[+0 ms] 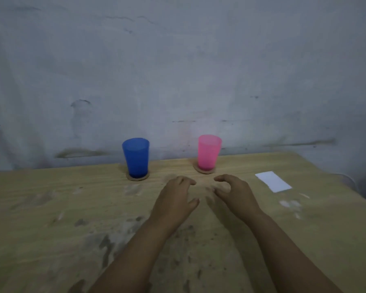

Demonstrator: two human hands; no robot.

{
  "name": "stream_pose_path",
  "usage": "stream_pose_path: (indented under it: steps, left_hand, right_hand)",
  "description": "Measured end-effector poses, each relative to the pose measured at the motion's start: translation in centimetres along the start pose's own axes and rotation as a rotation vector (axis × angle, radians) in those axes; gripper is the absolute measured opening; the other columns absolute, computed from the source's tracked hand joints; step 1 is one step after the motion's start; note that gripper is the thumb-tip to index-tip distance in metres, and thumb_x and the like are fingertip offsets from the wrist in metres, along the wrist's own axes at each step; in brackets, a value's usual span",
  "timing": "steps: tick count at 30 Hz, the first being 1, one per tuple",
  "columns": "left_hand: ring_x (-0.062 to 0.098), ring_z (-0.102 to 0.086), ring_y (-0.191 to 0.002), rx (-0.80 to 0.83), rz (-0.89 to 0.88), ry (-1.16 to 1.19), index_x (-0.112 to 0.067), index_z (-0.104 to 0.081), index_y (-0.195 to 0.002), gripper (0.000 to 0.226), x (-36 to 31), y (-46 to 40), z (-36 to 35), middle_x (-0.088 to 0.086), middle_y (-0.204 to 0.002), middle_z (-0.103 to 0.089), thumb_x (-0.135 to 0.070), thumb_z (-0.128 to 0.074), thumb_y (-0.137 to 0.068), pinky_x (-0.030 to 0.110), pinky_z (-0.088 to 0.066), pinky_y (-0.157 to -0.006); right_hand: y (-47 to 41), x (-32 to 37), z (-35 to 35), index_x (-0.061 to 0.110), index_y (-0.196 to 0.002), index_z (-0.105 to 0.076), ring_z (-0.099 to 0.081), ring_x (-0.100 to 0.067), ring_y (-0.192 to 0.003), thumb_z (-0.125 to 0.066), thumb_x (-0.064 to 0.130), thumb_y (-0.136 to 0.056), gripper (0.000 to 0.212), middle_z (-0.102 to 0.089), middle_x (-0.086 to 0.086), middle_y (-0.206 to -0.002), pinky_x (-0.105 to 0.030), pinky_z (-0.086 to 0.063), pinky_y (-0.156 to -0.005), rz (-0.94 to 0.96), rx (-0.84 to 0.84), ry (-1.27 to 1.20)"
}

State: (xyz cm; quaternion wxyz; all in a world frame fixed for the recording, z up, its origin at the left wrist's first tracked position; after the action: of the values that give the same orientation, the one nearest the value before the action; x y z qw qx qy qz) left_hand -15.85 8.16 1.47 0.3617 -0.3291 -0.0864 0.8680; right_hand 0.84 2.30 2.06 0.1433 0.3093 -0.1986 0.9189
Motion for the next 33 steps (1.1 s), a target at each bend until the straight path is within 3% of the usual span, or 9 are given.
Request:
stream_pose_path:
  steps: [8,13,18,23,26,29,32,33]
  left_hand:
    - [0.015,-0.046,-0.117,0.139,-0.156,0.095,-0.02,-0.055,-0.122,0.037,-9.4,-5.8,-10.4,-0.002,-0.125,-0.054,-0.025,-0.059,-0.086,0.028,-0.036,-0.096]
    - [0.018,-0.046,-0.121,0.204,-0.191,0.154,-0.016,-0.054,-0.127,0.036,-13.1,-9.0,-16.6,0.002,-0.131,-0.054,-0.016,-0.048,-0.092,0.031,-0.037,-0.1]
    - [0.017,-0.035,-0.135,0.3,-0.217,0.068,-0.014,-0.042,-0.14,0.046,-14.3,-12.0,-20.9,0.003,-0.145,-0.043,-0.029,-0.048,-0.096,0.029,-0.026,-0.109]
    - [0.022,-0.051,-0.107,0.163,-0.242,0.101,-0.015,-0.066,-0.105,0.022,-14.5,-13.5,-21.4,0.003,-0.111,-0.062,-0.029,-0.059,-0.09,0.036,-0.04,-0.089]
    - [0.022,-0.053,-0.093,0.119,-0.236,0.103,-0.016,-0.065,-0.089,0.013,-14.8,-14.0,-21.4,0.002,-0.094,-0.064,-0.025,-0.057,-0.091,0.037,-0.041,-0.08]
    - [0.015,-0.058,-0.082,0.097,-0.12,0.305,-0.02,-0.062,-0.083,0.01,-15.0,-13.9,-20.6,-0.002,-0.084,-0.067,-0.024,-0.057,-0.091,0.03,-0.043,-0.072]
    - [0.009,-0.055,-0.074,0.102,-0.015,0.497,-0.016,-0.062,-0.083,0.011,-15.1,-13.5,-19.3,-0.006,-0.079,-0.064,-0.02,-0.057,-0.091,0.018,-0.038,-0.063]
    - [0.009,-0.053,-0.073,0.106,0.013,0.545,-0.015,-0.063,-0.082,0.011,-15.0,-13.0,-18.3,-0.006,-0.079,-0.063,-0.019,-0.057,-0.092,0.018,-0.037,-0.062]
  right_hand:
    - [1.1,-11.0,7.9,0.017,-0.109,-0.066,-0.059,-0.017,-0.106,-0.059,0.012,-0.082,0.029,-0.067,-0.001,-0.116,-0.021,-0.039,-0.081,-0.25,-0.211,-0.026]
    - [-0.1,-16.3,9.4,0.016,-0.12,-0.059,-0.058,-0.018,-0.105,-0.06,0.011,-0.083,0.037,-0.062,-0.004,-0.124,-0.02,-0.036,-0.082,-0.329,-0.275,-0.061]
    - [-1.7,-18.9,10.0,0.014,-0.122,-0.058,-0.056,-0.013,-0.103,-0.053,-0.002,-0.081,0.044,-0.063,-0.005,-0.121,-0.018,-0.037,-0.084,-0.406,-0.413,-0.284]
    - [-2.1,-19.5,9.8,0.012,-0.12,-0.059,-0.057,-0.016,-0.108,-0.046,-0.011,-0.075,0.052,-0.063,-0.005,-0.12,-0.023,-0.042,-0.093,-0.442,-0.439,-0.355]
    - [-2.1,-19.3,10.0,0.014,-0.12,-0.059,-0.057,-0.014,-0.109,-0.045,-0.012,-0.074,0.055,-0.063,-0.002,-0.116,-0.016,-0.037,-0.086,-0.405,-0.421,-0.347]
    - [-1.6,-18.4,9.9,0.023,-0.122,-0.056,-0.055,-0.01,-0.106,-0.047,-0.008,-0.073,0.059,-0.06,0.006,-0.113,-0.021,-0.041,-0.086,-0.329,-0.372,-0.374]
    - [-1.5,-17.8,9.9,0.023,-0.115,-0.058,-0.064,-0.015,-0.09,-0.054,-0.006,-0.078,0.048,-0.065,0.0,-0.104,-0.034,-0.055,-0.073,-0.28,-0.299,-0.681]
    - [-1.4,-17.3,10.0,0.019,-0.109,-0.06,-0.066,-0.014,-0.083,-0.057,-0.007,-0.079,0.04,-0.066,-0.004,-0.098,-0.031,-0.056,-0.065,-0.27,-0.268,-0.805]
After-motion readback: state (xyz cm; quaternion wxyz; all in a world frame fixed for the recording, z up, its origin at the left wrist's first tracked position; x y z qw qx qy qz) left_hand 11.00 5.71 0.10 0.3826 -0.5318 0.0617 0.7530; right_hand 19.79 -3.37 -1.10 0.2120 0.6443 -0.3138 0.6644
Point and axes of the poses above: each hand's wrist, its own y-axis away from the middle knuckle, its own z-axis out of the back of the hand, x = y × z, the point moved 4 cm from there along -y, towards the middle knuckle
